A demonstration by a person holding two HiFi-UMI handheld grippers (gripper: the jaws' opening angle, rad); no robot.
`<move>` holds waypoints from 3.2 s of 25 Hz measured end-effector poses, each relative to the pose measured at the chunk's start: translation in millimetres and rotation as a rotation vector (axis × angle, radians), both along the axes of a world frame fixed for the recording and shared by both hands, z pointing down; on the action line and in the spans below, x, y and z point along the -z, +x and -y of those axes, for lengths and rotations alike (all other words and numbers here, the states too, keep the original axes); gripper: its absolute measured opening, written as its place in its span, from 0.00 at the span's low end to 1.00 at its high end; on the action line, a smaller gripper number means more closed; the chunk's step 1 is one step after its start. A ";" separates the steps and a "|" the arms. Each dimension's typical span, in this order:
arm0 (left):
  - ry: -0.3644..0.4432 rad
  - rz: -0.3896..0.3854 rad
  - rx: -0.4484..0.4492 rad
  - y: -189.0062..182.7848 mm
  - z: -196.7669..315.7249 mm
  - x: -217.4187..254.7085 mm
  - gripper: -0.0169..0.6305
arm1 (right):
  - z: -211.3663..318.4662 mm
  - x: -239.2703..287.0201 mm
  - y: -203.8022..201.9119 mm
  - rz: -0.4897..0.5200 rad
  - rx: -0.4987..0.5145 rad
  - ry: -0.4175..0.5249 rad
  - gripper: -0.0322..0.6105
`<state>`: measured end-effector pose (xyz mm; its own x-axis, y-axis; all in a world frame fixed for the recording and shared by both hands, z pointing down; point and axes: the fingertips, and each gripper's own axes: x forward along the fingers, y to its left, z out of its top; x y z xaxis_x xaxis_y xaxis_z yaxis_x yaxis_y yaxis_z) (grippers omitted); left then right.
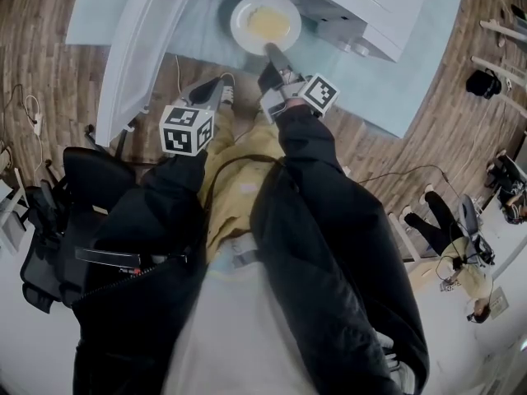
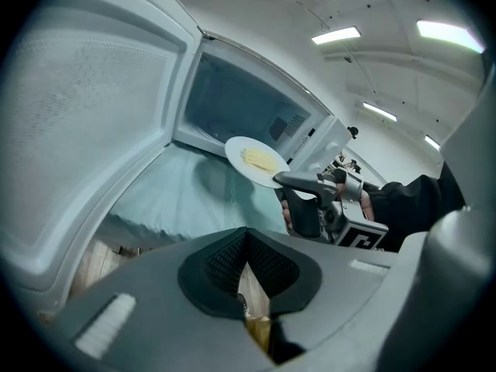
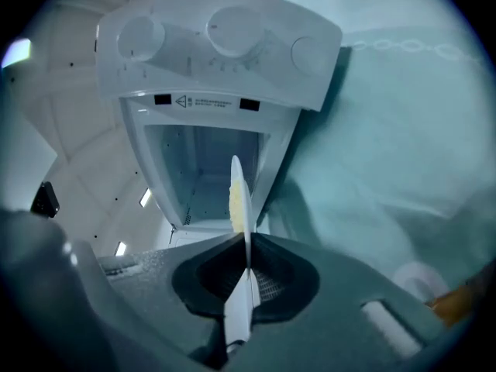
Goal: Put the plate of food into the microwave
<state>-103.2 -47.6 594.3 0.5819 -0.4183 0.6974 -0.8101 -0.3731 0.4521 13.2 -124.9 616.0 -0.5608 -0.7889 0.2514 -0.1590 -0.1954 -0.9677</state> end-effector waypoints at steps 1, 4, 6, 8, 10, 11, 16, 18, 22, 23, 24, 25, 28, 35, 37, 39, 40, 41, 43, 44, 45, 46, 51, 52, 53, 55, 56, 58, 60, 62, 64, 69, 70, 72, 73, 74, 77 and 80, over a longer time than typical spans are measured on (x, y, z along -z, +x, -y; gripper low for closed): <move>-0.003 -0.002 0.001 -2.0 3.9 -1.2 0.02 | 10.3 0.2 -3.4 0.000 -0.006 0.002 0.06; -0.009 -0.005 0.006 -7.7 16.5 -4.9 0.02 | 40.8 -0.3 -11.1 0.012 -0.039 0.001 0.06; -0.013 -0.008 0.012 -11.3 24.0 -6.8 0.02 | 59.2 -0.5 -14.4 0.025 -0.064 0.001 0.06; -0.018 -0.011 0.019 -14.9 29.3 -8.6 0.02 | 74.7 -1.4 -16.5 0.034 -0.086 -0.002 0.06; -0.026 -0.013 0.026 -18.4 32.3 -10.8 0.02 | 87.4 -2.5 -18.1 0.039 -0.104 -0.004 0.06; -0.031 -0.014 0.030 -19.7 33.2 -12.0 0.02 | 93.0 -3.0 -18.6 0.041 -0.112 -0.005 0.06; -0.045 -0.023 0.032 -19.9 36.7 -17.4 0.02 | 113.0 -6.6 -16.7 0.025 -0.139 -0.019 0.06; -0.047 -0.026 0.031 -18.9 37.1 -18.3 0.02 | 117.5 -7.4 -15.8 0.017 -0.147 -0.025 0.06; -0.050 -0.027 0.031 -20.3 35.7 -18.5 0.02 | 121.5 -9.0 -13.6 0.020 -0.176 -0.042 0.06; -0.050 -0.026 0.032 -21.3 35.6 -18.4 0.02 | 122.3 -9.0 -13.6 0.024 -0.182 -0.046 0.06; -0.051 -0.025 0.034 -22.3 35.6 -18.5 0.02 | 122.9 -9.3 -13.7 0.027 -0.187 -0.049 0.06; -0.051 -0.024 0.035 -22.9 35.6 -18.7 0.02 | 123.5 -9.7 -13.8 0.028 -0.189 -0.052 0.06; -0.052 -0.023 0.035 -23.4 34.2 -19.4 0.02 | 125.3 -10.2 -13.5 0.019 -0.182 -0.035 0.08; -0.034 -0.027 0.028 -16.0 32.3 -11.5 0.02 | 110.3 -2.9 -11.0 -0.017 -0.127 0.000 0.19; -0.020 -0.030 0.024 -12.5 33.3 -6.1 0.02 | 98.5 4.0 -12.6 -0.027 -0.098 0.015 0.19; -0.003 -0.036 0.020 -9.3 35.5 0.5 0.02 | 85.0 13.3 -17.1 -0.050 -0.054 0.036 0.19; 0.006 -0.039 0.017 -7.2 37.0 4.4 0.02 | 77.7 18.8 -19.0 -0.072 -0.028 0.048 0.18; 0.018 -0.042 0.014 -4.5 38.7 8.8 0.02 | 70.4 25.3 -20.3 -0.101 -0.001 0.062 0.16; 0.045 -0.048 0.008 2.6 42.6 19.6 0.02 | 56.3 41.8 -21.4 -0.173 0.053 0.101 0.10; 0.060 -0.053 0.005 7.0 44.5 26.0 0.02 | 49.6 50.8 -21.2 -0.209 0.077 0.124 0.06; 0.076 -0.058 0.000 11.9 46.4 32.9 0.02 | 43.4 60.1 -20.8 -0.243 0.100 0.147 0.04; 0.093 -0.065 -0.004 17.1 48.4 40.2 0.02 | 37.9 69.8 -20.6 -0.276 0.124 0.172 0.04; 0.195 -0.087 -0.017 40.9 62.5 82.5 0.02 | 21.8 124.9 -18.9 -0.497 0.255 0.345 0.04; 0.216 -0.088 -0.023 45.7 64.4 91.8 0.02 | 18.7 135.9 -18.3 -0.544 0.277 0.378 0.04; 0.239 -0.089 -0.030 50.7 65.9 100.9 0.02 | 15.5 146.2 -17.4 -0.586 0.295 0.409 0.04; 0.282 -0.086 -0.046 60.4 68.2 118.0 0.02 | 9.9 164.3 -14.8 -0.660 0.319 0.459 0.04; 0.303 -0.083 -0.053 64.9 69.3 125.5 0.02 | 7.8 172.1 -13.2 -0.688 0.326 0.480 0.04; 0.341 -0.075 -0.068 73.5 72.5 138.4 0.02 | 5.6 184.6 -9.6 -0.729 0.335 0.511 0.04; 0.375 -0.073 -0.077 80.3 77.0 150.3 0.02 | 5.3 193.9 -6.5 -0.769 0.344 0.533 0.04; 0.406 -0.069 -0.085 85.4 79.5 162.3 0.02 | 3.1 203.6 -4.2 -0.820 0.356 0.561 0.04; 0.439 -0.063 -0.095 90.4 80.4 174.3 0.02 | 0.2 215.8 -1.4 -0.872 0.359 0.599 0.04; 0.537 -0.043 -0.113 99.7 84.7 206.9 0.02 | -1.9 254.6 11.7 -1.017 0.311 0.711 0.04; 0.558 -0.038 -0.113 102.6 86.4 213.7 0.02 | -1.4 262.9 16.4 -1.042 0.295 0.734 0.04; 0.599 -0.033 -0.112 110.7 90.0 227.4 0.02 | -0.1 278.4 27.3 -1.083 0.262 0.774 0.04; 0.619 -0.032 -0.113 114.3 91.6 234.1 0.02 | 0.5 285.3 31.8 -1.099 0.246 0.792 0.04; 0.638 -0.035 -0.114 116.9 92.9 240.4 0.02 | 0.9 291.4 34.9 -1.114 0.231 0.808 0.04; 0.676 -0.054 -0.114 119.9 94.5 257.5 0.02 | 1.6 303.5 38.5 -1.153 0.198 0.841 0.04; 0.728 -0.062 -0.115 121.1 96.1 279.1 0.02 | 2.1 310.6 41.6 -1.174 0.178 0.855 0.04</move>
